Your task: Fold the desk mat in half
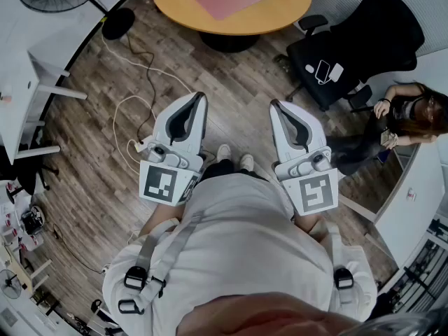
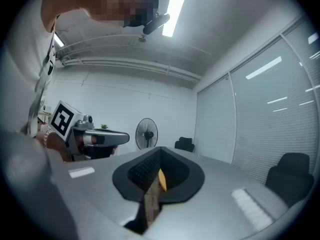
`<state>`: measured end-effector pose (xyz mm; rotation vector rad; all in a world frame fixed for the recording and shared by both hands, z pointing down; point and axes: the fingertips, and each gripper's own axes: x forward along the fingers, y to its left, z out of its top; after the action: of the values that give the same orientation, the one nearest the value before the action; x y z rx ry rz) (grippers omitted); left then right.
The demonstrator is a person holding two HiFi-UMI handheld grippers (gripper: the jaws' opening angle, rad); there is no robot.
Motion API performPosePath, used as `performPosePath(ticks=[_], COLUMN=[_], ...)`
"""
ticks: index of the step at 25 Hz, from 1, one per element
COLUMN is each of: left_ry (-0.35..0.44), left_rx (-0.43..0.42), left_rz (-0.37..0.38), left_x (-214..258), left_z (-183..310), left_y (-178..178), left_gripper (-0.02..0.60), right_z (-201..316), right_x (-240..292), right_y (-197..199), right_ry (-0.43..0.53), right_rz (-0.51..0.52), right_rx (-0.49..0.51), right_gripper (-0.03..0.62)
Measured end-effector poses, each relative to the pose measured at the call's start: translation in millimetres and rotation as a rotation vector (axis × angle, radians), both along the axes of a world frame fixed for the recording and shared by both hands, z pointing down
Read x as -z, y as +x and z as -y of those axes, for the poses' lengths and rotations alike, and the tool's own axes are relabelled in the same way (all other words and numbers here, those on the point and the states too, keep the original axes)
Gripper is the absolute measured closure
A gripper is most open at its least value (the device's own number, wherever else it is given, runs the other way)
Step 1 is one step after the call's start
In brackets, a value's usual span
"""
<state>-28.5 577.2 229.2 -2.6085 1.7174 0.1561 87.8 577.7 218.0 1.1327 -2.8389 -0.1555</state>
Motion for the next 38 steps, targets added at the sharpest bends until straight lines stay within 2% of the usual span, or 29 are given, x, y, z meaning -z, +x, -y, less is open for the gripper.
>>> performPosePath(ticks=[6,12,23,38], left_ry=[0.004,-0.007,-0.016,-0.036], left_rx=[0.018,0.016,-0.001,-0.009], left_rz=[-0.005,-0.012,-0.009,-0.010], left_x=[1,-2,-13,-26], left_z=[-6,-3,2,63], left_y=[-8,-29,-55,-63], left_gripper=[0.578,0.578,0.578,0.578], right_z=[1,3,5,69], right_x=[6,11,-1,-16], right_y=[-6,-31,-56,-58], right_ry=[0.018,0.034,0.004,-0.023], right_rz=[-0.003,-0.002,-0.006,-0.014], right_rx=[0.003,0.021,-0.009,-0.033], right_gripper=[0.590,0.589,0.589,0.589])
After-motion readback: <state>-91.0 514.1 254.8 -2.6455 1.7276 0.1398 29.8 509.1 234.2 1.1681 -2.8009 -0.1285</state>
